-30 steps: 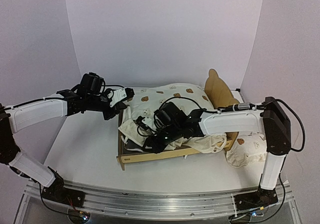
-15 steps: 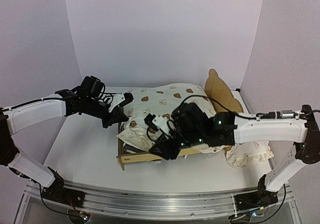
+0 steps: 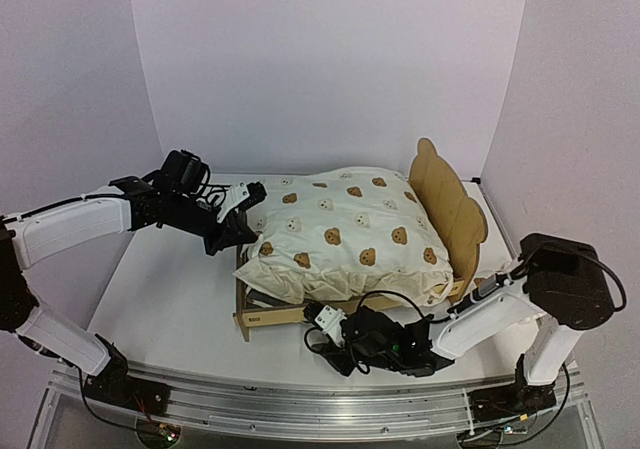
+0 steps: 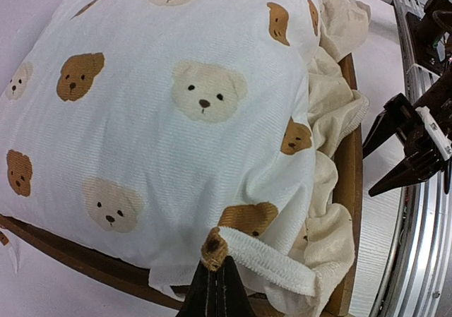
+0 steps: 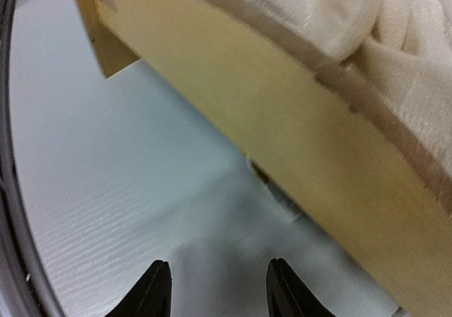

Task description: Set up the pet bed

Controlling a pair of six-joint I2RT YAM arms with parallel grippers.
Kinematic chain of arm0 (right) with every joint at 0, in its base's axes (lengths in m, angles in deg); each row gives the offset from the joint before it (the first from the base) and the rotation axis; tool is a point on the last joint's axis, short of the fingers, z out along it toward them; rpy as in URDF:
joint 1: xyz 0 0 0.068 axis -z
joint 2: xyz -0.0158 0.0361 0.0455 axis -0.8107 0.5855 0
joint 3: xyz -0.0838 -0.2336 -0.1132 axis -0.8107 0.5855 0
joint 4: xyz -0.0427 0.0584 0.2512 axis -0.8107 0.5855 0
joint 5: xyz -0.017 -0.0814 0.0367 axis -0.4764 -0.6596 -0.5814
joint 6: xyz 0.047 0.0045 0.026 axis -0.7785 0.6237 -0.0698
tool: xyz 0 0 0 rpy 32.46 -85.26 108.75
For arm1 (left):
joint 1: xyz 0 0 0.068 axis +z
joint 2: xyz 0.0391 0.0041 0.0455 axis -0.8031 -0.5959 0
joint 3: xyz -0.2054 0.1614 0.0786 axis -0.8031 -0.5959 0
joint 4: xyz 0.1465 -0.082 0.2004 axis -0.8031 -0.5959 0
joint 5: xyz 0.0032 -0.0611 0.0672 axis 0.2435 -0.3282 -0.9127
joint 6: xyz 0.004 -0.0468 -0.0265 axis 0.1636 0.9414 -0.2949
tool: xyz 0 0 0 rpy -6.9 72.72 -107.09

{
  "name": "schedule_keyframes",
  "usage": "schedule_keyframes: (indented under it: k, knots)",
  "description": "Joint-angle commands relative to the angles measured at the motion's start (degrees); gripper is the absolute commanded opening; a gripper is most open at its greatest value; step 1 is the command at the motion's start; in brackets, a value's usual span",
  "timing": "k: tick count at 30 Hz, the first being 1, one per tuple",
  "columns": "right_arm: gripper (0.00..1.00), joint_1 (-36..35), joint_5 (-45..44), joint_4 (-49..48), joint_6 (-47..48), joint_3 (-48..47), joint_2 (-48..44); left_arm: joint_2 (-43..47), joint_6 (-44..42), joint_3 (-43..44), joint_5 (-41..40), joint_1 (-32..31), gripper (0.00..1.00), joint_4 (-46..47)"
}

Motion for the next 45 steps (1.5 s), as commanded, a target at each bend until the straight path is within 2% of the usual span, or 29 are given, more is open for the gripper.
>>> schedule_keyframes:
  k: [1, 4, 17, 23, 25, 29, 32, 33, 37, 41, 45]
  knots:
    - [0.5, 0.14, -10.27, -14.11, 2.21, -1.03, 5.21, 0.29, 0.97, 2.9, 1.06, -0.22, 0.0, 0.16]
    - [0.52, 0.91, -11.9, -16.09, 3.34, -2.16, 8.09, 0.22, 0.82, 2.86, 0.99, -0.21, 0.0, 0.44]
    - [0.54, 8.17, -2.73, -18.27, 7.08, -9.07, 16.79, -0.76, 1.87, 3.31, 0.95, -0.19, 0.0, 0.4]
    - [0.54, 8.89, -0.06, -18.27, 4.54, -15.39, 22.53, -1.58, 2.96, 6.29, -1.38, -0.21, 0.0, -0.49]
    - [0.5, 8.89, 0.05, -18.23, 2.66, -16.57, 23.61, -1.65, 2.89, 7.05, -1.88, -0.21, 0.0, -1.05]
    - [0.21, 8.82, -3.56, -18.2, 0.89, -16.13, 24.3, -1.57, 3.7, 7.9, -2.93, -0.18, 0.0, -1.7]
    - [0.03, 8.94, -2.26, -17.21, 1.61, -14.96, 23.5, -1.36, 6.7, 9.94, -3.25, -0.16, 0.0, -2.97]
    - [0.0, 8.97, -0.93, -16.1, 1.81, -14.46, 22.69, -1.26, 7.85, 11.09, -2.61, -0.14, 0.0, -4.04]
    - [0.0, 8.87, 5.7, -12.23, 0.79, -9.82, 16.22, -0.68, 11.18, 15.48, 1.73, -0.18, 0.0, -11.24]
    - [0.0, 7.62, 13.45, -3.77, 1.38, -6.77, 7.91, -0.05, 13.72, 18.94, 7.22, -0.21, 0.0, -18.9]
    - [0.0, 6.78, 20.9, 4.22, 1.76, -7.97, 2.34, 1.2, 17.46, 14.69, 16.82, -0.49, 0.0, -23.21]
